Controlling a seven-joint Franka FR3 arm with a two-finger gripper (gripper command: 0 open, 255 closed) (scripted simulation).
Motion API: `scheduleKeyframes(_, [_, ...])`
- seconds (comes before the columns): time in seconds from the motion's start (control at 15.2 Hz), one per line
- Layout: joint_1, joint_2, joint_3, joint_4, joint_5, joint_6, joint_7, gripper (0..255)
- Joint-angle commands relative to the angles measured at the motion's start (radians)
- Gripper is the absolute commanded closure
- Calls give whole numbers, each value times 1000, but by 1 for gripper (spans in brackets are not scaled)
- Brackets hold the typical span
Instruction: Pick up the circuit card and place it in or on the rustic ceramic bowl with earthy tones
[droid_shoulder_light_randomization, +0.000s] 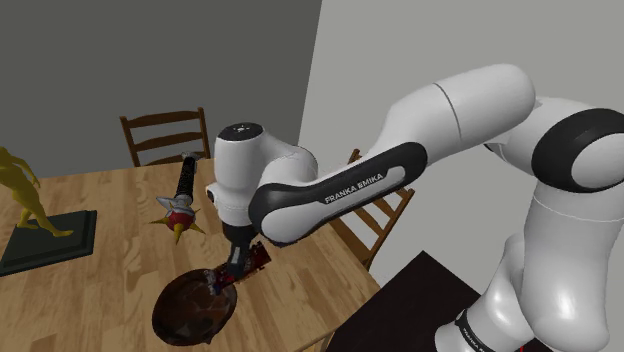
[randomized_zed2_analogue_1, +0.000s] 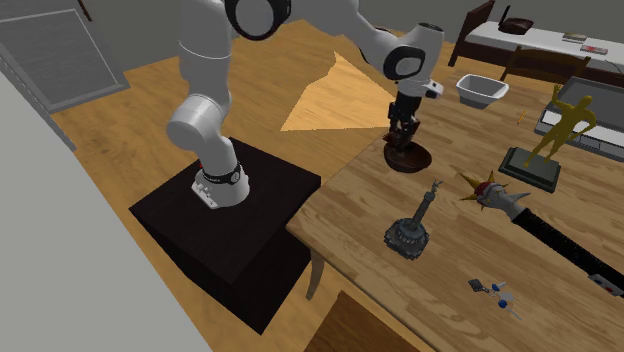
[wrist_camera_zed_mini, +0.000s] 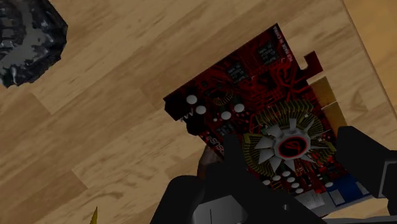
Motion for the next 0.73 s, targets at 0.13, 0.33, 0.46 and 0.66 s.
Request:
scheduleKeyframes(0.13, [62,143,-3,224,-38,-89,52,255])
scheduleKeyframes(0.33, [120,268,-9,430,-62,-173,80,255])
scheduleKeyframes(0.46, [120,278,-12,419,-66,-152,83,255])
scheduleKeyframes(0.66, [122,294,-16,404,-71,-122,86,255])
